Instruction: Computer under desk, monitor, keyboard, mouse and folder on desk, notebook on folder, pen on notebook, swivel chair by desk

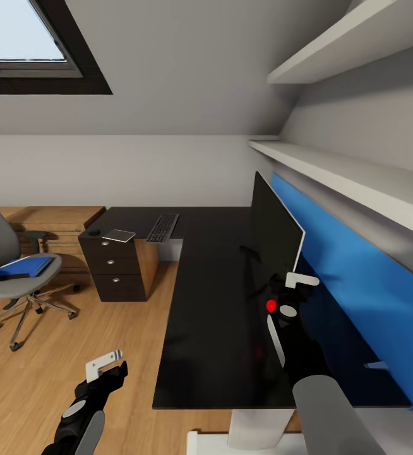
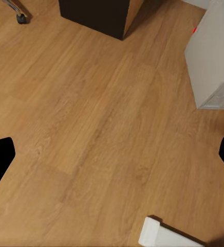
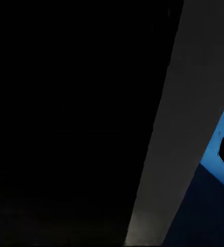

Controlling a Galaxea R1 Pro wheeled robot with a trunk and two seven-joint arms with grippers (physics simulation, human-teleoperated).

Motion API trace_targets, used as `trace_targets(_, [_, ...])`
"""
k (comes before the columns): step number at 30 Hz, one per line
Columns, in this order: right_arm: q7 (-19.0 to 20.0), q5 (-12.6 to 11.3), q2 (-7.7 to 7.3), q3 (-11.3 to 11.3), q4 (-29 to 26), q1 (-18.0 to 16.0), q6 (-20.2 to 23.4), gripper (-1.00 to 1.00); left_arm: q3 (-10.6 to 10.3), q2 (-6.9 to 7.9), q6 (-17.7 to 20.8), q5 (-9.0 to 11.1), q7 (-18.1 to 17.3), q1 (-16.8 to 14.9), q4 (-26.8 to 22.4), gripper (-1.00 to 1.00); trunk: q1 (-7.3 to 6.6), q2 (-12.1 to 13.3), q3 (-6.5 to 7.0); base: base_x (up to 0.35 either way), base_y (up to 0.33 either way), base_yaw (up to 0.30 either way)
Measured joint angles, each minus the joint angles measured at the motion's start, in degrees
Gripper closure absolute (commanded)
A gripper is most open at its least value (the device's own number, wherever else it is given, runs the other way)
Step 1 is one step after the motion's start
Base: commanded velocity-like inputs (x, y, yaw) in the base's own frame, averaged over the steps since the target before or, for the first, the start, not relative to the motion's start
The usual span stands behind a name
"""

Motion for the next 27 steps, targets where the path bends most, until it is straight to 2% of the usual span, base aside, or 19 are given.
trace_targets(17, [-0.06,0.04,0.0,0.05,0.01,0.0,0.0,-1.0,0.29,0.0,-0.16,0.02,-0.04,0.0,-0.02,-1.0,0.0,0.0,0.0,0.0,-0.07,0.0])
trace_targets(27, [-0.12,-0.01,-0.01,0.01,0.0,0.0,0.0,-1.0,0.35,-0.01,-0.16,0.02,-0.04,0.0,-0.03,-1.0,0.0,0.0,0.0,0.0,-0.009,0.0])
